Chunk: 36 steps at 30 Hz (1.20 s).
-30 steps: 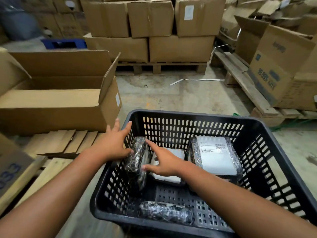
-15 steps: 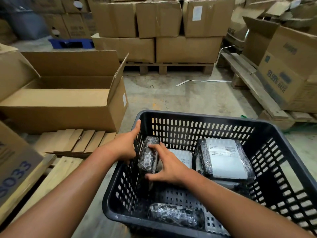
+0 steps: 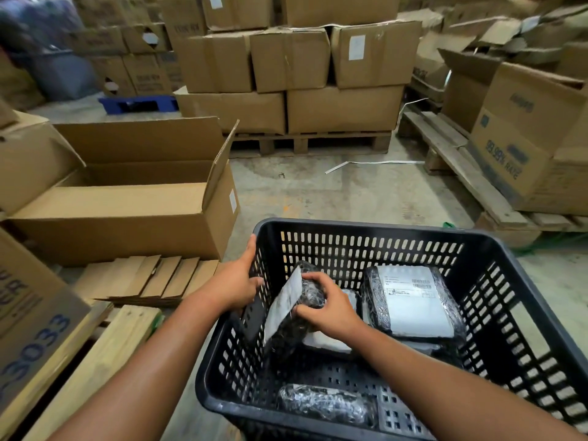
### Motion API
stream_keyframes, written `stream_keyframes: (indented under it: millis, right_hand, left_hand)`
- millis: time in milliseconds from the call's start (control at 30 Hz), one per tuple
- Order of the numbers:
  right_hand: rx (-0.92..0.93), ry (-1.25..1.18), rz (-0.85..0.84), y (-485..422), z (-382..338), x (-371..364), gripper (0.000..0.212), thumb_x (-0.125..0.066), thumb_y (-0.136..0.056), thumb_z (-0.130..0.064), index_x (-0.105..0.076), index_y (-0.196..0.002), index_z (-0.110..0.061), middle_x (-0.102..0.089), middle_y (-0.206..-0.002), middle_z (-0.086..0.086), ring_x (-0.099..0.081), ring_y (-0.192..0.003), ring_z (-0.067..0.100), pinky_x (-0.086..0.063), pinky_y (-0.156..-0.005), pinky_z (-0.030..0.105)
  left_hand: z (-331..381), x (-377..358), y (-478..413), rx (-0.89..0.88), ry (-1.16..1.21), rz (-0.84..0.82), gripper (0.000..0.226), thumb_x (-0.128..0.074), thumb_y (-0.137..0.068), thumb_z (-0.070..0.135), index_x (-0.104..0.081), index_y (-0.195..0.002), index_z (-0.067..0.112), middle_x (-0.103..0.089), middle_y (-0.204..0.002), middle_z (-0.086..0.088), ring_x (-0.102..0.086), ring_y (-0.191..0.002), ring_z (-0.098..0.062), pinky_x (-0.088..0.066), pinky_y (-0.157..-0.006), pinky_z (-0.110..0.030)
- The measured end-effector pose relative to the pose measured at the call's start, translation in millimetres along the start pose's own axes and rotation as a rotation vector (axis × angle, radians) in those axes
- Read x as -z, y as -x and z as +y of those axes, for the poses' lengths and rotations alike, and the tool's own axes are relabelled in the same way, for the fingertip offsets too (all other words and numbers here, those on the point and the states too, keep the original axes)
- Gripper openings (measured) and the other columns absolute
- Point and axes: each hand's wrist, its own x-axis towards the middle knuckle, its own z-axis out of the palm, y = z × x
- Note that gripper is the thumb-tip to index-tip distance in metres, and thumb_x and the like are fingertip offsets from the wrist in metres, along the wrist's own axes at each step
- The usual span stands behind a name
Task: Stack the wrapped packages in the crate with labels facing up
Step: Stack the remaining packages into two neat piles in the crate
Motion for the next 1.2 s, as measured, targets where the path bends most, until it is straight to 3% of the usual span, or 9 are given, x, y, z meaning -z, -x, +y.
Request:
stream_keyframes:
  millis: [267, 333, 433, 500, 633, 733, 967, 1067, 1200]
  right_hand:
    - [-0.061, -0.101, -0.021, 0.2, -36.5, 52.2, 0.054, -0.078, -0.074, -0.02, -0.071, -0.121, -0.046, -0.068, -0.121, 0.003, -0.079, -0.086, 0.019, -0.065, -0.06, 0.047]
    - [-0.041, -0.097, -0.023, 2.3, -48.7, 63.4, 0.053, -0.075, -0.073, -0.024, -0.072, -0.121, -0.047, -0.071, -0.12, 0.005, -0.078, -0.087, 0.019, -0.065, -0.061, 0.044]
    - [-0.02, -0.097, -0.014, 6.9, -69.2, 80.5, 0.054, -0.072, -0.067, -0.032, -0.073, -0.118, -0.047, -0.073, -0.111, 0.005, -0.076, -0.074, 0.01, -0.059, -0.052, 0.029]
    - [-0.014, -0.109, -0.002, 9.4, -82.5, 92.0, 0.053, -0.071, -0.063, -0.035, -0.071, -0.115, -0.049, -0.075, -0.093, 0.001, -0.068, -0.062, 0.006, -0.048, -0.044, 0.022]
    - [0.025, -0.211, 0.031, 5.7, -104.6, 113.0, 0.045, -0.074, -0.062, -0.034, -0.07, -0.106, -0.044, -0.073, -0.083, -0.003, -0.058, -0.072, 0.025, -0.044, -0.056, 0.033]
    - [0.065, -0.335, 0.006, 3.7, -115.8, 121.9, 0.042, -0.074, -0.066, -0.031, -0.072, -0.107, -0.038, -0.071, -0.092, 0.005, -0.05, -0.084, 0.033, -0.037, -0.067, 0.042]
    - [0.085, -0.317, 0.071, 8.1, -117.0, 127.8, 0.049, -0.085, -0.085, -0.017, -0.067, -0.128, -0.03, -0.08, -0.106, 0.01, -0.073, -0.075, 0.019, -0.054, -0.053, 0.029]
    - [0.117, -0.114, 0.147, 5.3, -110.3, 115.2, 0.059, -0.086, -0.084, -0.021, -0.063, -0.137, -0.032, -0.073, -0.129, 0.008, -0.071, -0.114, 0.025, -0.061, -0.086, 0.041]
    - [0.12, 0.328, 0.051, 7.5, -100.2, 107.1, 0.104, -0.098, -0.058, -0.046, -0.051, -0.15, -0.035, -0.046, -0.154, -0.004, -0.046, -0.142, 0.02, -0.037, -0.118, 0.039]
  left_hand:
    - [-1.4, -3.3, -5.9, -0.023, -0.001, 0.009, 0.1, -0.061, -0.099, 0.027, 0.02, -0.156, 0.037, -0.064, -0.089, 0.0, -0.062, -0.076, -0.014, -0.046, -0.064, -0.028]
    - [0.4, -3.7, -7.8, 0.012, -0.058, -0.003, 0.103, -0.064, -0.096, 0.033, 0.02, -0.157, 0.035, -0.064, -0.119, -0.01, -0.06, -0.117, -0.032, -0.051, -0.091, -0.04]
    - [8.4, -3.2, -6.5, -0.106, -0.158, 0.062, 0.103, -0.069, -0.09, 0.045, 0.009, -0.157, 0.046, 0.014, -0.167, -0.014, 0.024, -0.148, -0.041, 0.001, -0.117, -0.068]
    - [20.2, -1.5, -2.9, -0.329, 0.053, 0.058, 0.098, -0.071, -0.088, 0.046, 0.002, -0.151, 0.06, 0.021, -0.165, -0.007, 0.035, -0.144, -0.028, 0.011, -0.116, -0.065]
    - [43.4, -0.8, 2.5, -0.474, 0.437, -0.014, 0.09, -0.073, -0.087, 0.048, -0.01, -0.148, 0.067, -0.003, -0.167, 0.01, 0.009, -0.152, -0.007, -0.011, -0.122, -0.043]
    - [53.4, 2.0, 2.1, -0.505, 0.7, -0.106, 0.09, -0.079, -0.08, 0.045, -0.021, -0.146, 0.067, -0.033, -0.153, 0.028, -0.035, -0.13, 0.021, -0.04, -0.098, -0.008]
    - [50.0, -1.8, -5.1, -0.428, 0.799, -0.104, 0.096, -0.088, -0.064, 0.058, -0.034, -0.144, 0.064, -0.038, -0.146, 0.038, -0.045, -0.118, 0.023, -0.05, -0.084, -0.008]
    - [46.3, -8.9, -9.8, -0.4, 0.782, -0.085, 0.097, -0.085, -0.067, 0.053, -0.033, -0.149, 0.056, -0.036, -0.141, 0.039, -0.044, -0.104, 0.035, -0.046, -0.077, -0.002]
    - [38.2, -16.9, -18.0, -0.333, 0.767, -0.07, 0.102, -0.085, -0.065, 0.052, -0.031, -0.153, 0.048, -0.042, -0.132, 0.04, -0.049, -0.098, 0.032, -0.049, -0.073, -0.004]
